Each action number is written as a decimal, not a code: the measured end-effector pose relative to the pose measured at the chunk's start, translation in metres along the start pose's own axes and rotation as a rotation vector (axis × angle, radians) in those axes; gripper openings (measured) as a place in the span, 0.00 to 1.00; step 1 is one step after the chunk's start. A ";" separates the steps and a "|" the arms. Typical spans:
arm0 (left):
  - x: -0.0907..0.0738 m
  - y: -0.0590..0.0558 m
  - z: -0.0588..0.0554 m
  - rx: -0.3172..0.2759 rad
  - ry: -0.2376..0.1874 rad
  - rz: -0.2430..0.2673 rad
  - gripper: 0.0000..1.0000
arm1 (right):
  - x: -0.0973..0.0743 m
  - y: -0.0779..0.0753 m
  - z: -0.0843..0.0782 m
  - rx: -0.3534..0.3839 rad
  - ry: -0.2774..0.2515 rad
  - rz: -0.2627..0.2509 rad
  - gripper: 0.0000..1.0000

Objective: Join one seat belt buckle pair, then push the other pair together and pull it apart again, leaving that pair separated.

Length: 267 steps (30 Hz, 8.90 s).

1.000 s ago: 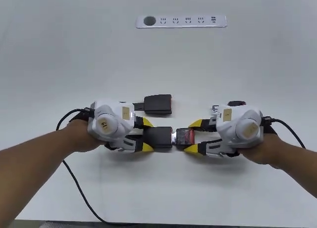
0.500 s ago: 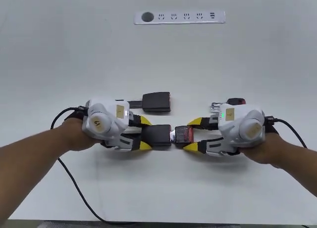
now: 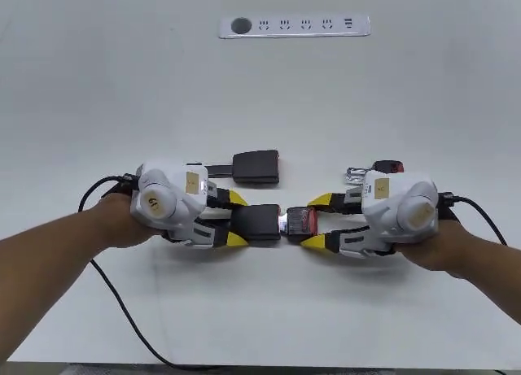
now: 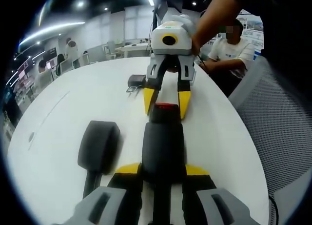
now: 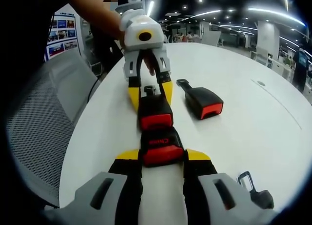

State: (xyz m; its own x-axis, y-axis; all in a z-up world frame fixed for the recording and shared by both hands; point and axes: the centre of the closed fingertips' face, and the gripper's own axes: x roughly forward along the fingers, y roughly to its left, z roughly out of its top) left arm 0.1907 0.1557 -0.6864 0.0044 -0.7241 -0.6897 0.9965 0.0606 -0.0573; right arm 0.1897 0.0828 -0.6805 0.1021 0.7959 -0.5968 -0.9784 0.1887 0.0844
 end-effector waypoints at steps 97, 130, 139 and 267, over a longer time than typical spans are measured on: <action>-0.023 0.080 0.017 -0.121 0.030 0.127 0.72 | -0.102 -0.100 -0.053 0.120 0.101 -0.176 0.65; 0.000 0.095 0.005 -0.017 0.072 0.079 0.34 | -0.097 -0.103 -0.063 0.049 0.150 -0.117 0.35; 0.001 0.100 0.004 -0.019 0.072 0.079 0.33 | -0.095 -0.106 -0.064 0.051 0.142 -0.123 0.35; 0.000 0.092 0.006 -0.027 0.157 0.063 0.32 | 0.010 -0.096 0.003 0.023 0.042 -0.088 0.33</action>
State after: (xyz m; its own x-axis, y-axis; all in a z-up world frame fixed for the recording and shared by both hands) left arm 0.2829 0.1575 -0.6876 0.0517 -0.6018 -0.7970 0.9921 0.1225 -0.0282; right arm 0.2854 0.0741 -0.6918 0.1795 0.7507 -0.6358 -0.9614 0.2707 0.0482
